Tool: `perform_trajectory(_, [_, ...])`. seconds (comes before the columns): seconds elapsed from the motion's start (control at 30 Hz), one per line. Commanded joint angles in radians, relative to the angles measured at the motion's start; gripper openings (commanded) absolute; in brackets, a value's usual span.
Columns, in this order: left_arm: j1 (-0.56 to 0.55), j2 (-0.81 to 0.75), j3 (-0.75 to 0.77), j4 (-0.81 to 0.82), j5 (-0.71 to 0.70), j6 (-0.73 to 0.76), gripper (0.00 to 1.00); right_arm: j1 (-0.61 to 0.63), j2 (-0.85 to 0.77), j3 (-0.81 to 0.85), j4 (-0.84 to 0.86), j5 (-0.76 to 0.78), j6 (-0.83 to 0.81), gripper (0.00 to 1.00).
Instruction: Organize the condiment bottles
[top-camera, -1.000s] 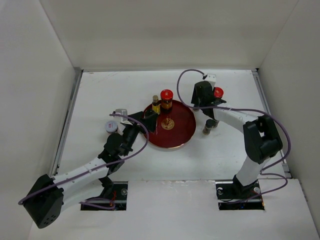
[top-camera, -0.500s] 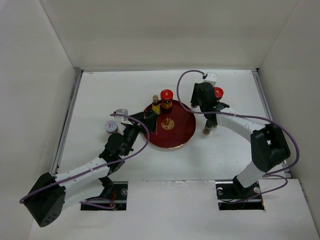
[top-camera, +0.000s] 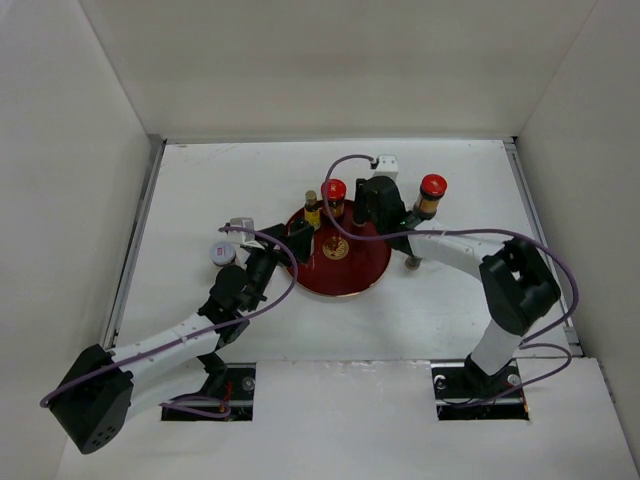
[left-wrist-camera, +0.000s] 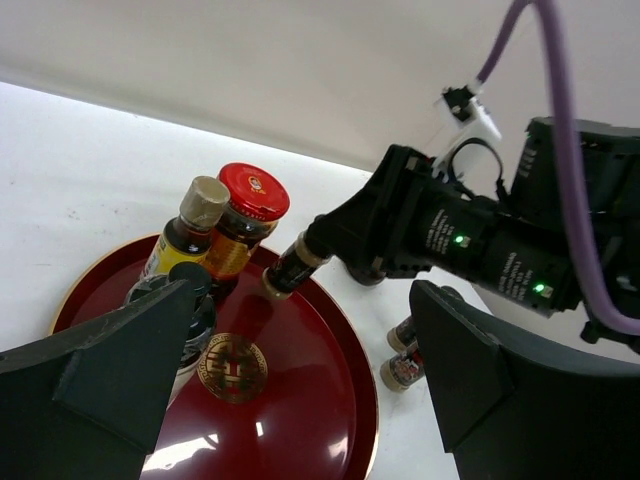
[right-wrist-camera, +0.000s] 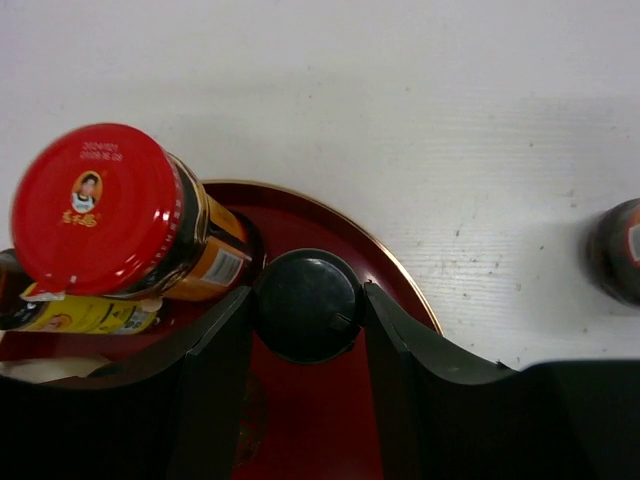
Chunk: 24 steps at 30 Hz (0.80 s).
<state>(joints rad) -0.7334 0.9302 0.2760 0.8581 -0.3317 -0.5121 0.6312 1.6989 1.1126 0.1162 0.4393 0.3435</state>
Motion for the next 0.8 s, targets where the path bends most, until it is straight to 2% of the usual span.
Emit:
perform_trajectory(0.0, [0.006, -0.002, -0.006, 0.062, 0.0, -0.012, 0.9, 0.021, 0.031, 0.064, 0.056, -0.008, 0.003, 0.43])
perform_trajectory(0.07, [0.007, 0.004, -0.008, 0.062, -0.003, -0.014, 0.9, 0.026, 0.044, 0.064, 0.056, -0.005, 0.003, 0.48])
perform_trajectory(0.2, [0.004, 0.007, -0.004, 0.062, 0.003, -0.016, 0.9, 0.035, 0.051, 0.053, 0.057, -0.005, 0.008, 0.66])
perform_trajectory(0.37, [0.007, 0.012, -0.004, 0.062, -0.001, -0.017, 0.9, 0.038, -0.028, 0.02, 0.059, -0.001, 0.005, 0.79])
perform_trajectory(0.5, [0.002, -0.008, -0.008, 0.062, -0.004, -0.014, 0.9, 0.017, -0.148, -0.033, 0.072, 0.01, -0.008, 0.81])
perform_trajectory(0.67, [0.001, 0.005, -0.001, 0.056, -0.001, -0.017, 0.9, -0.145, -0.257, -0.091, 0.063, 0.068, 0.006, 0.82])
perform_trajectory(0.77, [0.002, 0.016, -0.001, 0.062, -0.004, -0.019, 0.9, -0.224, -0.259, -0.077, 0.007, 0.127, 0.005, 0.88])
